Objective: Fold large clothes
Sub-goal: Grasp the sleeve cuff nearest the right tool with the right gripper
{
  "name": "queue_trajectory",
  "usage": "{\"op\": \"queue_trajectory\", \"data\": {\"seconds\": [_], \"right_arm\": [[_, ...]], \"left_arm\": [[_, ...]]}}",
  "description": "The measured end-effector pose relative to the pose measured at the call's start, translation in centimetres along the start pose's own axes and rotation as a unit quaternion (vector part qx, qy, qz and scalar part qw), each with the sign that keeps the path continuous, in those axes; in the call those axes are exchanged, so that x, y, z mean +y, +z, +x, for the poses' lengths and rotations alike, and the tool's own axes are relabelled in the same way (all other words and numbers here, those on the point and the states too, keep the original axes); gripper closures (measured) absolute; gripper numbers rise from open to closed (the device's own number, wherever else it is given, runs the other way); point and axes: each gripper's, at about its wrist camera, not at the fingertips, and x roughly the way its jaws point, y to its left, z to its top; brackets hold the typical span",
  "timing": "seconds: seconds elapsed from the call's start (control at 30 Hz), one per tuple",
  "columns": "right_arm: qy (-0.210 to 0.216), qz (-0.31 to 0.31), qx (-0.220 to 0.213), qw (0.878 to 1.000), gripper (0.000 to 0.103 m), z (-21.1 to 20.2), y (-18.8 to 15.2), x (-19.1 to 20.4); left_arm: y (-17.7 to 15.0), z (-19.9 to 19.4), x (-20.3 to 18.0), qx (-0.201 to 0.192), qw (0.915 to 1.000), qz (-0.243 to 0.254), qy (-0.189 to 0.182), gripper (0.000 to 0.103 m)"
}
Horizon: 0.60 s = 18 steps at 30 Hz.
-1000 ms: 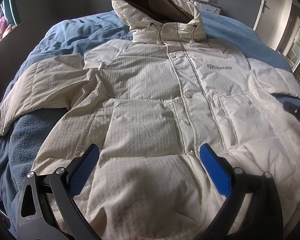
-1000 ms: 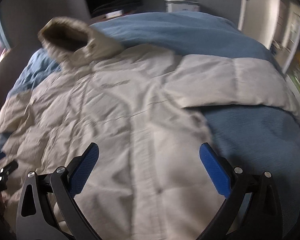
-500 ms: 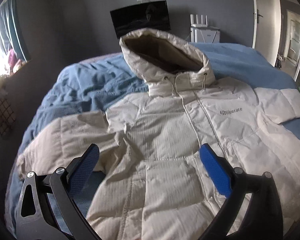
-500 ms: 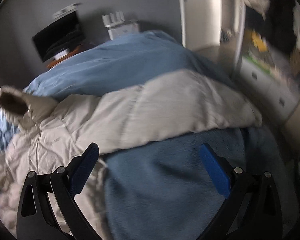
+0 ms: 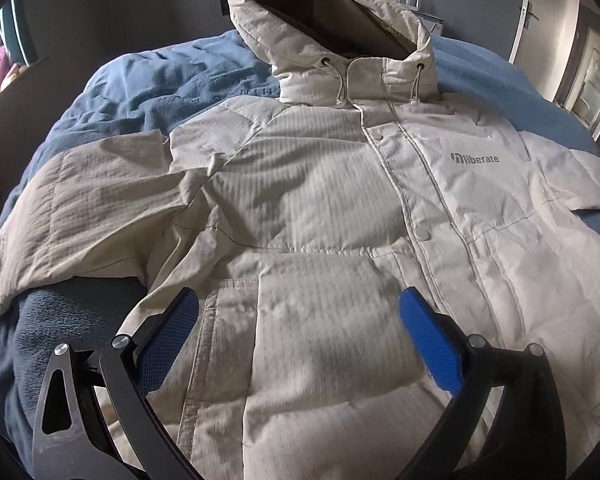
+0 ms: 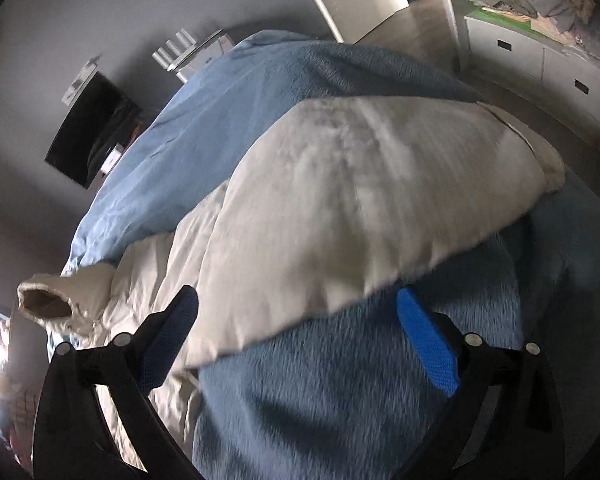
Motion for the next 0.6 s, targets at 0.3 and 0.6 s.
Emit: {"op": "queue_trajectory", "data": {"seconds": [0.3, 0.6], "right_arm": [[-0.018, 0.053, -0.078, 0.995, 0.060, 1.5, 2.9, -1.9], [-0.014, -0.078, -0.196, 0.977, 0.088, -5.7, 2.0, 5.8]], "left_arm": [[-0.2, 1.7, 0.5, 0.024, 0.9995, -0.014, -0.018, 0.006], [-0.2, 1.5, 0.7, 0.015, 0.9995, -0.015, -0.021, 0.006]]}}
